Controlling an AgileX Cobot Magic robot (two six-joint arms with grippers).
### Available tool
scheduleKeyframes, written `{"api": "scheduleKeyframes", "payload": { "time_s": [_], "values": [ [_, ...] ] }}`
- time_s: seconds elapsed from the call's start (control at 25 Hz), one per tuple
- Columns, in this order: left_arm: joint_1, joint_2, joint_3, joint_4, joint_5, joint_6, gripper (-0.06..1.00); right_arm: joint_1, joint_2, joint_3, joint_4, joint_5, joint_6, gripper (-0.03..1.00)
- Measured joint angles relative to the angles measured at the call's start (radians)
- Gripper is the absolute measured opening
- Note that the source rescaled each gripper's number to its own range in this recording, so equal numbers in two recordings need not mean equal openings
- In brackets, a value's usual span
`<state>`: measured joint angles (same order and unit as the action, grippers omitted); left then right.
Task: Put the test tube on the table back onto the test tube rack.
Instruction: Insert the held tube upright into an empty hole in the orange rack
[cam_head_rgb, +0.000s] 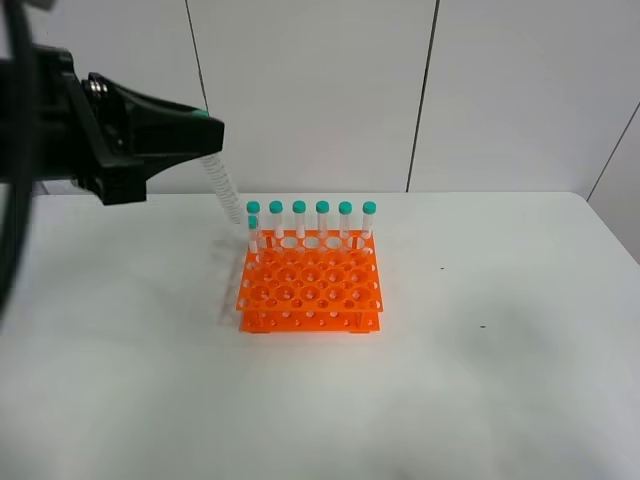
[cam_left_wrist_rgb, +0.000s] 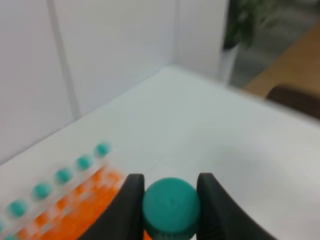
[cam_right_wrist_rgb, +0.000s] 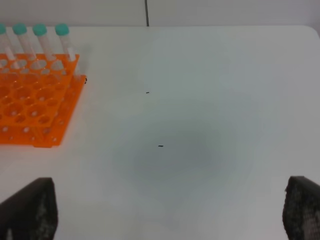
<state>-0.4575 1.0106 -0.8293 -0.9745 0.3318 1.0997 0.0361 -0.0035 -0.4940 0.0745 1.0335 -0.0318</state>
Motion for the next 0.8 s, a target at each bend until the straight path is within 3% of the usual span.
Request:
{"api": "scheduleKeyframes", "payload": {
  "time_s": [0.08, 0.24, 0.36, 0.44, 0.56, 0.8],
  "values": [
    [-0.001, 0.0, 0.0, 0.232, -0.05, -0.199, 0.0, 0.0, 0.0, 0.0, 0.0, 0.0, 0.0, 1.0],
    [-0.011, 0.0, 0.008, 0.711, -0.188, -0.722, 0.0, 0.0, 0.0, 0.0, 0.0, 0.0, 0.0, 1.0],
    [-0.034, 0.018, 0.034, 0.933, -0.326, -0.952, 0.0, 0.0, 0.0, 0.0, 0.0, 0.0, 0.0, 1.0],
    [-0.038, 0.06, 0.039, 1.001, -0.41, -1.026, 0.0, 0.0, 0.0, 0.0, 0.0, 0.0, 0.0, 1.0],
    [-0.067, 0.161, 0.041, 1.029, -0.515, -1.058, 0.0, 0.0, 0.0, 0.0, 0.0, 0.0, 0.0, 1.0],
    [-0.2, 0.37, -0.042, 1.036, -0.543, -1.062, 0.0, 0.0, 0.0, 0.0, 0.0, 0.0, 0.0, 1.0]
  ]
}}
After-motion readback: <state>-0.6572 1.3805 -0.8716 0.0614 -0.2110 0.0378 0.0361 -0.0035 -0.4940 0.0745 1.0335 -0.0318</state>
